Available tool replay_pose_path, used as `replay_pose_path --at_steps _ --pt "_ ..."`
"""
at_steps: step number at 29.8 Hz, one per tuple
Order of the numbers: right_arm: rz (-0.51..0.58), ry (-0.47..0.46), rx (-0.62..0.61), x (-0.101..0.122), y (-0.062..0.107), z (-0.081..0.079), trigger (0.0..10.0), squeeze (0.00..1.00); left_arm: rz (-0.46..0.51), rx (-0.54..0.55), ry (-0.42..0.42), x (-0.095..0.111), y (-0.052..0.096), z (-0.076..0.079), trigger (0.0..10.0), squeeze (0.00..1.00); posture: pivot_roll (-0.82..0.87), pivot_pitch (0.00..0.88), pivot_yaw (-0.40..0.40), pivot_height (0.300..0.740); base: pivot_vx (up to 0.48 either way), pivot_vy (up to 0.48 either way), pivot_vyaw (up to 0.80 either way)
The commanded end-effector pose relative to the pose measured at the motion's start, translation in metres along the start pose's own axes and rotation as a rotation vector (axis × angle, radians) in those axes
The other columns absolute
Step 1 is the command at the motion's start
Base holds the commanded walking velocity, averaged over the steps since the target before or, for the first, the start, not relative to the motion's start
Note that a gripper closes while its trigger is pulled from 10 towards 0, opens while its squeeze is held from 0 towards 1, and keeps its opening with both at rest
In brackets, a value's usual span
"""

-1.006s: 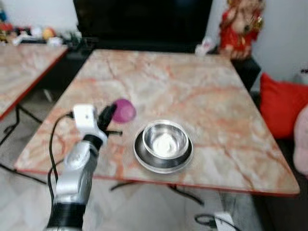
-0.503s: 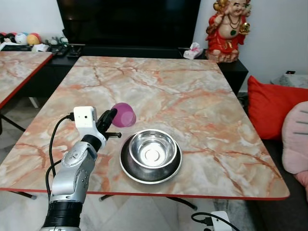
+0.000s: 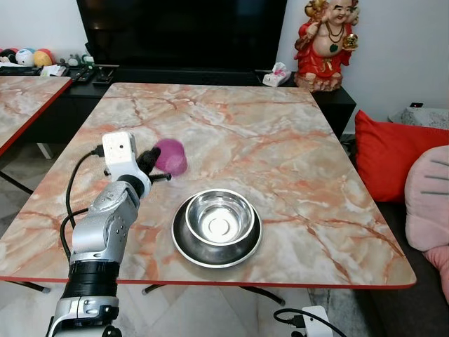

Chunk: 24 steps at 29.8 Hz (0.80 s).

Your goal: Setting the table

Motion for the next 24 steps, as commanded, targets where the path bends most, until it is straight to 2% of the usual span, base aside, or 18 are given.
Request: replay_pose_path --at_steps 1,15,24 --pt "0.004 0.006 -0.003 0.0025 -0.0004 0.0013 10.0 0.00 -0.027 0.030 0.011 0.0013 0.0004 -0.0044 10.0 0.00 0.13 0.000 -0.036 0.740 0.000 0.000 0.00" --pt "0.002 0.016 0.003 0.0027 -0.0005 0.0008 10.0 0.00 -0.137 0.073 0.008 -0.0029 0.0050 -0.0086 10.0 0.00 0.13 0.000 -0.036 0.740 0.000 0.000 0.00" --pt "0.002 0.018 0.004 0.0028 -0.0005 0.0011 10.0 0.00 -0.159 0.078 0.011 -0.0049 0.0068 -0.0080 10.0 0.00 0.13 0.000 -0.037 0.740 0.000 0.000 0.00"
Point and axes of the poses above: a point about 5 cm out from each wrist's last joint towards the gripper, its own y axis pointing back from the gripper into the wrist, its own x axis along the axis of the wrist's last joint, z = x × y, the point moved 3 cm from there along -y, pointing out of the wrist towards the gripper, and after that the axes turned 3 degrees about -y, right-handed, at the moved point
